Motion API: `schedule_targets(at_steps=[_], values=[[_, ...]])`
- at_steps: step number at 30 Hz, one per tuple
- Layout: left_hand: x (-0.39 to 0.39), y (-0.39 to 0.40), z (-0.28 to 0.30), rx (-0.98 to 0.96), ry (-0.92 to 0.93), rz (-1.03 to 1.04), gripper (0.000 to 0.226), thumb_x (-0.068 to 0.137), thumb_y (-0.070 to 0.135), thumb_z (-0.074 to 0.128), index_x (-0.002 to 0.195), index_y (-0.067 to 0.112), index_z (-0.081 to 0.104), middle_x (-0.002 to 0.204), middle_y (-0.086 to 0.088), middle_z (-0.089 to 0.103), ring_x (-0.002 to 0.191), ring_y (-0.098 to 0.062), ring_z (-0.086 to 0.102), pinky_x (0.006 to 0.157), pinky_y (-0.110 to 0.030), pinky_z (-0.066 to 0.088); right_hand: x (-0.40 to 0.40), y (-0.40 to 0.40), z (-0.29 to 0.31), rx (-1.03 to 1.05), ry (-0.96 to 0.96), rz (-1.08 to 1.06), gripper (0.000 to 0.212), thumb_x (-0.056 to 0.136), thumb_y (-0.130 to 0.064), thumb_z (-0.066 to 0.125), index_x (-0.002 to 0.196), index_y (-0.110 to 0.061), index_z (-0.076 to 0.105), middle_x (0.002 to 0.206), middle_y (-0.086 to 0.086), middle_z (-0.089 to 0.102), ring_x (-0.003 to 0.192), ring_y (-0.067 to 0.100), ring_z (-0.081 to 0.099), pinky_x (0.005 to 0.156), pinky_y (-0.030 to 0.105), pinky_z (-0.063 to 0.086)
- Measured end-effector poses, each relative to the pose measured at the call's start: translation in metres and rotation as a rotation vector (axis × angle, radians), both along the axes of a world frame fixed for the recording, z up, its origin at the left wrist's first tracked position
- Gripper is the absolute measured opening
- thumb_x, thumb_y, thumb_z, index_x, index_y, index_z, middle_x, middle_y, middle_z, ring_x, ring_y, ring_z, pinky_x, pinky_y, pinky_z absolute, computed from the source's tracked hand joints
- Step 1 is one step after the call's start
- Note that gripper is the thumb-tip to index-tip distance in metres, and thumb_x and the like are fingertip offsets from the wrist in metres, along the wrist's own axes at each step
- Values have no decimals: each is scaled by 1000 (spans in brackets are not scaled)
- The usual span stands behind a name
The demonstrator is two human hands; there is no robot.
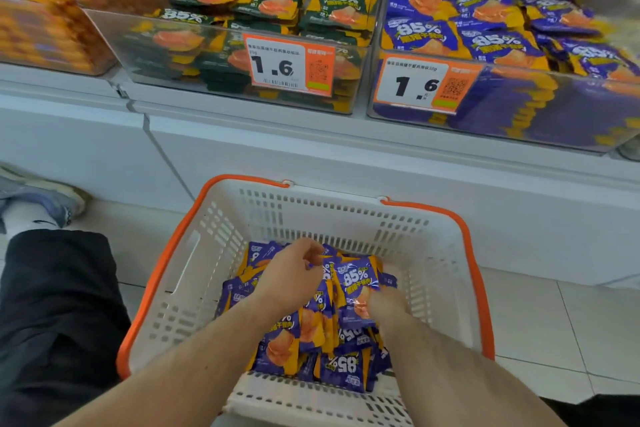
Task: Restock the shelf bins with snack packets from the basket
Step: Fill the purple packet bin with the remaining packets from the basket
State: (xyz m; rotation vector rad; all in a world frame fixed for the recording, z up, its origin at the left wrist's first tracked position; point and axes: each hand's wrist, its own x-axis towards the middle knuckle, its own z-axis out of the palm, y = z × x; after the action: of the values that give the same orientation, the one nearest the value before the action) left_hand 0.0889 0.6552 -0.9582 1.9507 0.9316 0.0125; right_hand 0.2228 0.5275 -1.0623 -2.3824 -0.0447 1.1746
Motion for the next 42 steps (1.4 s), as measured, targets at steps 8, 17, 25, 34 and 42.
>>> schedule_targets(at_steps=[8, 17, 25, 34, 42], values=[[-4, 0, -3, -256, -14, 337, 44, 97, 26, 57, 138, 20, 42, 122, 6, 52, 75, -5, 55, 61, -21, 46, 19, 9, 68, 145, -81, -64, 11, 85, -15, 62, 75, -17, 59, 83, 5, 67, 78, 25, 64, 69, 29, 51], [15, -7, 37, -517, -432, 514, 8, 94, 10, 61, 87, 15, 63, 78, -2, 67, 74, -17, 63, 77, -47, 58, 26, 46, 181, 361, -33, 145, 12, 90, -3, 56, 90, -7, 67, 88, 15, 71, 70, 20, 66, 68, 35, 58], [30, 10, 115, -385, -730, 408, 21, 93, -5, 55, 104, 10, 64, 86, -6, 74, 71, -14, 71, 58, -28, 57, -8, 33, 254, 505, -1031, 570, 75, 62, -59, 70, 126, -26, 50, 137, -5, 36, 118, 20, 52, 94, 35, 49], [60, 4, 174, -350, -822, 237, 25, 92, -5, 57, 98, 17, 66, 88, -5, 75, 78, -19, 72, 58, -27, 55, 1, 30, 272, 580, -1285, 349, 75, 56, -55, 69, 119, -18, 52, 149, 12, 34, 138, 30, 35, 101, 45, 45], [113, 30, 217, 300, -839, 147, 15, 88, 17, 64, 102, 21, 62, 107, 3, 63, 93, -15, 63, 81, -36, 54, 56, 22, 316, 716, -1311, 86, 69, 56, -45, 70, 117, -18, 53, 148, 8, 35, 136, 18, 28, 106, 33, 34]])
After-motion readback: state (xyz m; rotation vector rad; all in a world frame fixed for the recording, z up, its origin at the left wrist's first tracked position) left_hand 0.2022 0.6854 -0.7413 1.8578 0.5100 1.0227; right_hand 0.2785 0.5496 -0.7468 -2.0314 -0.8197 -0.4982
